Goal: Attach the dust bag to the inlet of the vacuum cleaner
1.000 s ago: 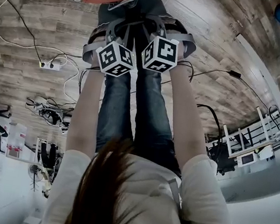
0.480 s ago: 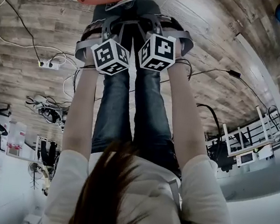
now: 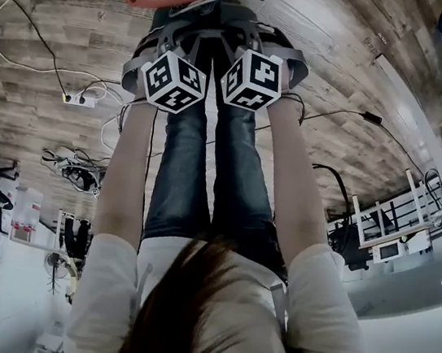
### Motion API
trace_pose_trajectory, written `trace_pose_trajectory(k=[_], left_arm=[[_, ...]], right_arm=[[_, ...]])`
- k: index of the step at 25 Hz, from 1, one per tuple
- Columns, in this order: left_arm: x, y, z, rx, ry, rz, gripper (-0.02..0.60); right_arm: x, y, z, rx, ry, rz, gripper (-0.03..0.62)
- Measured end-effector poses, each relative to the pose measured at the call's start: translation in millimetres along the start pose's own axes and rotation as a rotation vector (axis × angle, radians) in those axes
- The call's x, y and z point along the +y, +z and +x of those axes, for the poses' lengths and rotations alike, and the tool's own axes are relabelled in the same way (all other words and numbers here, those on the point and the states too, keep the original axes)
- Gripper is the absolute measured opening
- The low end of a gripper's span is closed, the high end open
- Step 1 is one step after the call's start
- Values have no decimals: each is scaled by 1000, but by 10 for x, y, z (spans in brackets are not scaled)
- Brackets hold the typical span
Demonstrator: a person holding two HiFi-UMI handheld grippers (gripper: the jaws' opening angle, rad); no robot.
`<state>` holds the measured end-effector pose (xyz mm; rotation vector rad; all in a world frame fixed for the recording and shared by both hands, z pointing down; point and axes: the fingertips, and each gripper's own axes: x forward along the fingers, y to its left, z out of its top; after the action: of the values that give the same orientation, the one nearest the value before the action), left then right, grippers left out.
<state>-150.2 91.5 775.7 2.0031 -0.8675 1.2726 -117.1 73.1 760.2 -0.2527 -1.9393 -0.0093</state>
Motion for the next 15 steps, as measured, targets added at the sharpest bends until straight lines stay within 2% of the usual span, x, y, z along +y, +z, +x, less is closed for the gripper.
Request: trace_pose_trajectory(k=[15], left_arm=[[58,-16,10,-30,-7,-126,101]], right_arm=[[-41,29,9,-12,-1,29,46]])
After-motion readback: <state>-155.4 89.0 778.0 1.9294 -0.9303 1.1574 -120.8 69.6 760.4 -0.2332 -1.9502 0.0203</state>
